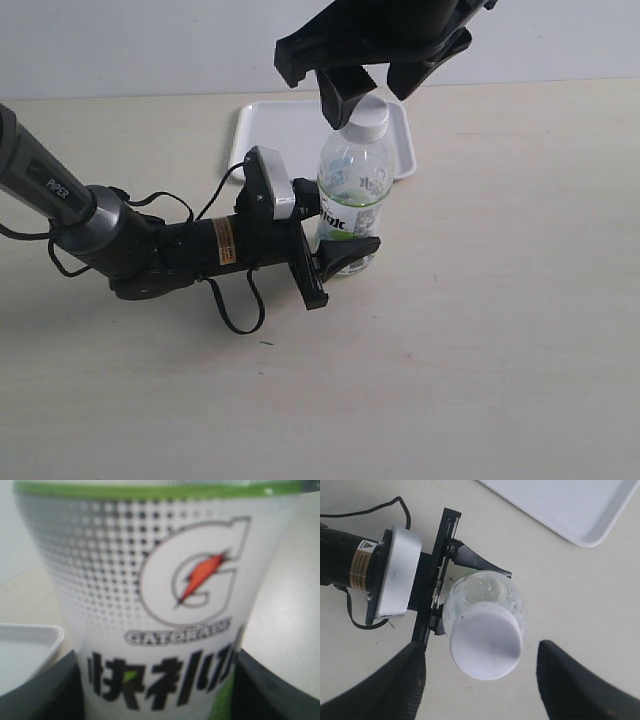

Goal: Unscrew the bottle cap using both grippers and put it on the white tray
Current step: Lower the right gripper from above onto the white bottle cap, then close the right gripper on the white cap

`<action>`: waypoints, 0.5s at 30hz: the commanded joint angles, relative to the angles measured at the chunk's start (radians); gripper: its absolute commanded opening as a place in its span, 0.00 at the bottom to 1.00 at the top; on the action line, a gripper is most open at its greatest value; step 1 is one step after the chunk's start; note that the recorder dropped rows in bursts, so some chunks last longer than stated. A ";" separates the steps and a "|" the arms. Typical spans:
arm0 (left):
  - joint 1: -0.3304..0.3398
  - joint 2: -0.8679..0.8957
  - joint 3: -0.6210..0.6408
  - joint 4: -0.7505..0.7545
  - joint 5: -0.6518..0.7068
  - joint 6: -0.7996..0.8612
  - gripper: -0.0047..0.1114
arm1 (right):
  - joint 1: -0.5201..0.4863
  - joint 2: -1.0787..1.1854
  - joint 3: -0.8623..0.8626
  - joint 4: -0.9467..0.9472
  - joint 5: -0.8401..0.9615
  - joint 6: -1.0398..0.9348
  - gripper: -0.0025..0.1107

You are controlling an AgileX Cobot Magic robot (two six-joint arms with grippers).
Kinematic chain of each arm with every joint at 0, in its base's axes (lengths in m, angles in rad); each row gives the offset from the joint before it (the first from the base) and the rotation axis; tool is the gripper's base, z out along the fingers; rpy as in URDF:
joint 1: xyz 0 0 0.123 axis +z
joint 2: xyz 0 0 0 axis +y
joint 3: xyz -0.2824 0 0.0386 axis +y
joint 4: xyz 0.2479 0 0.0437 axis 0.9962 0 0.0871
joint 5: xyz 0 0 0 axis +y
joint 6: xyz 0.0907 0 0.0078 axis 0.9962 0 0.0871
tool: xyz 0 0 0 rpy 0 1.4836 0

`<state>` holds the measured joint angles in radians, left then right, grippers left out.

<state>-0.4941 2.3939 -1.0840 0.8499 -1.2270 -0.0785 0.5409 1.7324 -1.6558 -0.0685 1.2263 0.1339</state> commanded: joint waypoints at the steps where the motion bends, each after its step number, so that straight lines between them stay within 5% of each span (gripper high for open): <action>1: -0.003 -0.008 0.000 0.007 0.006 0.016 0.04 | 0.003 0.001 0.000 -0.020 -0.005 0.009 0.57; 15: -0.003 -0.008 0.000 0.007 0.006 0.016 0.04 | 0.003 0.038 0.000 -0.022 -0.005 0.009 0.57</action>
<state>-0.4941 2.3939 -1.0840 0.8499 -1.2287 -0.0681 0.5425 1.7669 -1.6558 -0.0767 1.2263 0.1415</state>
